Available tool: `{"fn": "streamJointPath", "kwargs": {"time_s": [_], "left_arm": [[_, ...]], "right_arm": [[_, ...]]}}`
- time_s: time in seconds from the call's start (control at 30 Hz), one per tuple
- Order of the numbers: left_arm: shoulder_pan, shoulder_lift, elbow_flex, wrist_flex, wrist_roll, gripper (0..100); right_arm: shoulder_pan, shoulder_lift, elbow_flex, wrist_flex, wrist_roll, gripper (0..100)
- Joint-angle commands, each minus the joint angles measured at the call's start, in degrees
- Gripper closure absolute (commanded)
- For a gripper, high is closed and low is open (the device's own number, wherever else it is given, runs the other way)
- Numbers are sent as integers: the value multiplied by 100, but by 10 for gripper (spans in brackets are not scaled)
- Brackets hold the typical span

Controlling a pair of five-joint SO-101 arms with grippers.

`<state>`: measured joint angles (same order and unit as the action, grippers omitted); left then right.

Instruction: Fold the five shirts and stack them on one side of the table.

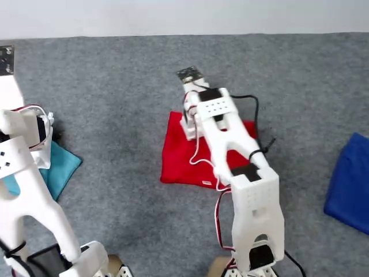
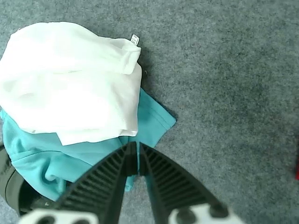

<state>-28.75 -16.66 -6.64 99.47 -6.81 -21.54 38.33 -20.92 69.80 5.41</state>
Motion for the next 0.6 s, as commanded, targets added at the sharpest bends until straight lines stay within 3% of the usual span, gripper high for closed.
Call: {"fn": "streamJointPath", "kwargs": {"time_s": [0.0, 0.43, 0.57], "left_arm": [[-44, -176, -4, 105, -70, 985], [-44, -141, -4, 105, -70, 985], [-44, -141, -4, 105, -70, 985]], "right_arm": [[-207, -198, -299, -22, 229, 845], [655, -1007, -281, 356, 299, 845], [945, -681, -290, 101, 712, 845]]}}
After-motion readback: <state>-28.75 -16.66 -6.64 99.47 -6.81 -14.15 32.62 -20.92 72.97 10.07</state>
